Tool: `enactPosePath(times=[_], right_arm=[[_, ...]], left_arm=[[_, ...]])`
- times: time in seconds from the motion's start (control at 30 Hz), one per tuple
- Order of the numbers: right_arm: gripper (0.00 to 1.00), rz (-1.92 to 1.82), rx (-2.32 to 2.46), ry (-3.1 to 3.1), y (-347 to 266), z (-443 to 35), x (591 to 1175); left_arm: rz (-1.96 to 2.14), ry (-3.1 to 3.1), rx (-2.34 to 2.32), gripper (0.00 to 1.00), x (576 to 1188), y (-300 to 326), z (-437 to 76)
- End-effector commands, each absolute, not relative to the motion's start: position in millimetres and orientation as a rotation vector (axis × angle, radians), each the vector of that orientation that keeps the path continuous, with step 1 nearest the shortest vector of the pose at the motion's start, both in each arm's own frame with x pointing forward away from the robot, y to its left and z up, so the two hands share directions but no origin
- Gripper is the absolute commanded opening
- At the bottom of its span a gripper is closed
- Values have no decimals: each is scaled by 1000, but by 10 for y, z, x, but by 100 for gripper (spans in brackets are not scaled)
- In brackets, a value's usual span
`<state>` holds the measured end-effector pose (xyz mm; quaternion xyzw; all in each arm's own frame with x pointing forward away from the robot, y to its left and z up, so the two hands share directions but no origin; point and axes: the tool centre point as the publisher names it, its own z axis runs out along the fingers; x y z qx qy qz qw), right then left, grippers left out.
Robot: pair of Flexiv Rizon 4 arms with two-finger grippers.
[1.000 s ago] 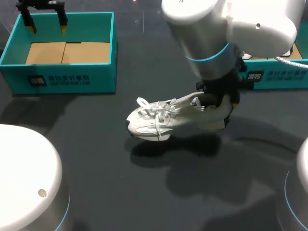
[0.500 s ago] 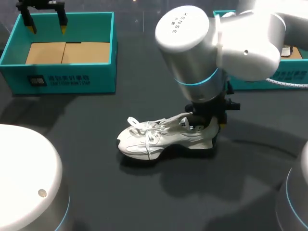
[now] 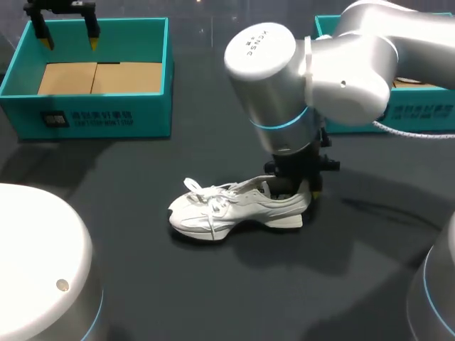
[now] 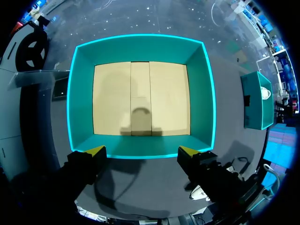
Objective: Take the shoe out of the shoebox, open the shoe tongue, remove and reinsert the insole, then place the shoe into the shoebox
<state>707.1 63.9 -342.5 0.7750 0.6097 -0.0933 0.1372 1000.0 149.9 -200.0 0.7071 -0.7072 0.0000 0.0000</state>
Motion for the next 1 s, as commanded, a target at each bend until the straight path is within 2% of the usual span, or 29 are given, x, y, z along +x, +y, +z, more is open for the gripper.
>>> enactPosePath(times=[0.03,0.87,0.9,1.0], right_arm=[[0,-257,2421,1409,863,-3556,7041],[0,-275,2502,1338,773,-3675,6937],[5,-275,2506,1337,772,-3677,6936],[35,-272,2518,1326,763,-3670,6926]], left_arm=[[0,-2222,2221,100,10000,1499,-2000],[0,-2222,2221,100,10000,1499,-2000],[0,-2222,2221,100,10000,1499,-2000],[0,-2222,2221,100,10000,1499,-2000]])
